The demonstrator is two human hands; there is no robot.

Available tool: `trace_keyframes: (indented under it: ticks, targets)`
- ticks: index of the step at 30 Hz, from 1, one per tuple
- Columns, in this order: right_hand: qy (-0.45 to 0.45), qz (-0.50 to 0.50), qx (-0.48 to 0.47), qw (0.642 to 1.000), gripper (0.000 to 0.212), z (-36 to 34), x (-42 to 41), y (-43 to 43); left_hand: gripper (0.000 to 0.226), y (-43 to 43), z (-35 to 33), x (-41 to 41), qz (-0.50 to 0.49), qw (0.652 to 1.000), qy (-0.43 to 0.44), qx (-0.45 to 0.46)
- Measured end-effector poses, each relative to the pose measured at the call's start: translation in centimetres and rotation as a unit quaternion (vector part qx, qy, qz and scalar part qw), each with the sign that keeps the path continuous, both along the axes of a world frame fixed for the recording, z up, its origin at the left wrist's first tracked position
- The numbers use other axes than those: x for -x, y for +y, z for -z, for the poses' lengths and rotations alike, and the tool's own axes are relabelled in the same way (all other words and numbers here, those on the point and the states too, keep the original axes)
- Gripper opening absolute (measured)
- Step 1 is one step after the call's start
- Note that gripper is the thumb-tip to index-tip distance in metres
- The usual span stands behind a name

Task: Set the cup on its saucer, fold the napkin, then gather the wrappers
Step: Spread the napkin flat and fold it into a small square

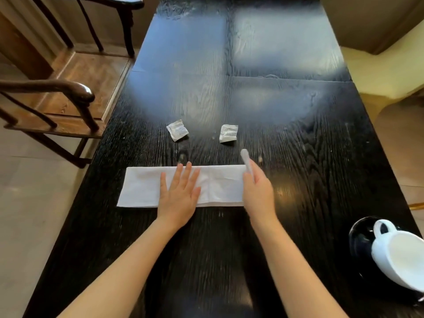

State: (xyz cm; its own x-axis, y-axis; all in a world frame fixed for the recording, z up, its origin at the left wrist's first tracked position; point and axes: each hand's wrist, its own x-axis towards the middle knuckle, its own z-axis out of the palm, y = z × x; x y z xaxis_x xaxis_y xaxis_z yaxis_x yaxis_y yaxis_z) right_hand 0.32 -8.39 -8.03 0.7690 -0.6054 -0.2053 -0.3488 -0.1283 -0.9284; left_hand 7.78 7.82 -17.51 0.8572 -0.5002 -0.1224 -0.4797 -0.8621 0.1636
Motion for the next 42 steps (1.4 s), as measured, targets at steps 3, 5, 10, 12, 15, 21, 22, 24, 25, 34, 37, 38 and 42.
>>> trace_keyframes:
  ticks: [3, 5, 10, 12, 15, 21, 22, 24, 25, 34, 37, 38, 42]
  targets:
    - [0.086, -0.050, 0.096, 0.990, 0.047, 1.9, -2.1, 3.7, 0.053, -0.2, -0.3, 0.2, 0.000, 1.000, 0.002, 0.002]
    - [0.163, -0.059, 0.144, 0.974, 0.049, 3.2, -2.6, 5.2, 0.052, -0.2, -0.4, 0.2, 0.003, 1.000, -0.003, 0.004]
    - [0.216, -0.107, 0.250, 0.938, 0.056, 5.3, -2.0, 6.8, 0.051, -0.1, -0.1, 0.3, 0.005, 1.000, -0.008, 0.008]
    - [0.205, -0.136, 0.290, 0.925, 0.054, 5.3, -1.6, 5.9, 0.051, -0.1, -0.1, 0.2, 0.006, 1.000, -0.001, 0.010]
    - [0.148, -0.163, 0.383, 0.897, 0.042, 4.9, -1.8, 2.7, 0.050, 0.0, -0.2, 0.1, 0.006, 1.000, 0.008, 0.015]
    - [0.167, -0.363, 0.482, 0.780, 0.061, 7.4, -1.9, -0.8, 0.052, 1.5, -0.5, -1.0, 0.005, 0.998, 0.042, 0.047]
    - [0.170, -0.358, 0.489, 0.777, 0.062, 7.6, -1.9, -0.8, 0.052, 2.3, -0.7, -1.3, -0.015, 0.998, 0.034, 0.049]
    - [0.176, -0.344, 0.490, 0.781, 0.063, 7.8, -1.8, -0.6, 0.053, 4.2, -1.1, -2.1, -0.083, 0.996, 0.000, 0.040]
    - [0.177, -0.336, 0.486, 0.787, 0.063, 7.8, -1.8, -0.5, 0.054, 5.2, -1.4, -2.5, -0.127, 0.991, -0.011, 0.032]
    - [0.233, -0.211, 0.416, 0.853, 0.062, 7.6, 1.7, 3.9, 0.071, 9.4, -4.7, -8.3, -0.345, 0.910, 0.166, 0.157]
    - [0.242, -0.162, 0.406, 0.866, 0.064, 7.1, 2.8, 5.8, 0.038, 9.0, -5.8, -9.7, -0.349, 0.887, 0.259, 0.159]
    - [0.243, -0.153, 0.396, 0.872, 0.064, 6.9, 2.9, 6.2, 0.026, 8.7, -6.2, -10.0, -0.333, 0.886, 0.281, 0.157]
    - [0.224, -0.185, 0.317, 0.903, 0.063, 6.1, 3.1, 5.1, 0.013, 8.1, -7.2, -10.4, -0.279, 0.892, 0.268, 0.235]
